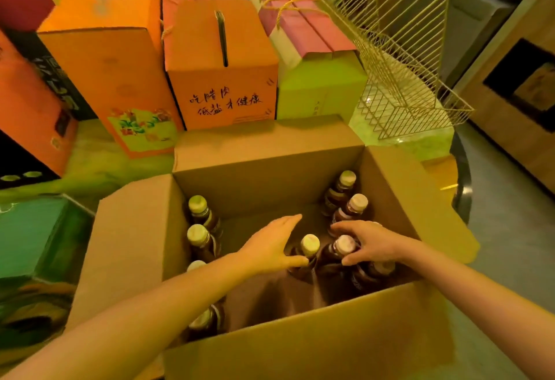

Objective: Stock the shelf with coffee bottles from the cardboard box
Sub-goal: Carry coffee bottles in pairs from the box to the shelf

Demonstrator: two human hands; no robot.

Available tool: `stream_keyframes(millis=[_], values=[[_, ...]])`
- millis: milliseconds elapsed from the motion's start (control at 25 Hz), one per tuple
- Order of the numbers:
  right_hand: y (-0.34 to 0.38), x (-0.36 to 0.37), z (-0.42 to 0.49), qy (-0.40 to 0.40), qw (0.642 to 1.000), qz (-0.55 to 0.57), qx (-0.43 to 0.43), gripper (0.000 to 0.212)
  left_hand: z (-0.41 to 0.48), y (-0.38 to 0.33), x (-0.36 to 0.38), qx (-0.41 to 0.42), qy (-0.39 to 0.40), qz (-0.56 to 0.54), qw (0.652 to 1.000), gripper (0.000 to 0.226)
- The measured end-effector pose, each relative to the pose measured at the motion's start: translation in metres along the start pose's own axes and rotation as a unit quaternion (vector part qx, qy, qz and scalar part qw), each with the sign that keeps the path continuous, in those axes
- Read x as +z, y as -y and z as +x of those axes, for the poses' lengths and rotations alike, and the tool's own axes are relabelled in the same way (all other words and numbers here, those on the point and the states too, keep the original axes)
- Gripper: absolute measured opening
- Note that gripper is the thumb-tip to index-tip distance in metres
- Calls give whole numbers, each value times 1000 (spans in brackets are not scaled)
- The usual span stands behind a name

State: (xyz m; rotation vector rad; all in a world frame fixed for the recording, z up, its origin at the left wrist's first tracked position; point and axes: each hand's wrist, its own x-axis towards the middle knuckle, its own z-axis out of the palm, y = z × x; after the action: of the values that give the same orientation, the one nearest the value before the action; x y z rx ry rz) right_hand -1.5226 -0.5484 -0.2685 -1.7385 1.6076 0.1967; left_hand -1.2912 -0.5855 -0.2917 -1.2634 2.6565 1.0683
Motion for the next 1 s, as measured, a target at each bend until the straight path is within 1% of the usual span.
stream_keyframes(millis=[40, 120, 280, 400, 480, 560, 600, 720, 920, 1000], values=[[-4, 2, 6, 19, 1000, -5, 1, 79, 5, 1, 9, -1, 11, -18, 1000, 92], [-9, 7, 17, 37, 999, -2, -6, 71, 13, 2, 24, -8, 7, -62, 998, 88], [-18, 14, 32, 45, 997, 51, -33, 54, 16, 1, 47, -40, -42, -182, 982, 73], [-21, 21, 42, 29, 990, 128, -57, 40, 20, 4, 62, -61, -94, -226, 968, 66], [-21, 28, 51, 5, 986, 152, -62, 36, 21, 10, 66, -77, -112, -241, 961, 59], [-21, 32, 62, 6, 983, 175, -56, 36, 21, 15, 67, -81, -128, -239, 959, 51], [-20, 33, 66, 13, 981, 186, -56, 40, 20, 17, 66, -80, -133, -238, 959, 48], [-17, 37, 77, 23, 976, 203, -78, 50, 15, 16, 62, -91, -144, -249, 953, 50], [-7, 36, 81, 1, 976, 193, -103, 44, 15, 18, 55, -104, -138, -284, 943, 41], [-1, 34, 79, -8, 971, 204, -121, 43, 12, 17, 47, -109, -137, -282, 943, 39]])
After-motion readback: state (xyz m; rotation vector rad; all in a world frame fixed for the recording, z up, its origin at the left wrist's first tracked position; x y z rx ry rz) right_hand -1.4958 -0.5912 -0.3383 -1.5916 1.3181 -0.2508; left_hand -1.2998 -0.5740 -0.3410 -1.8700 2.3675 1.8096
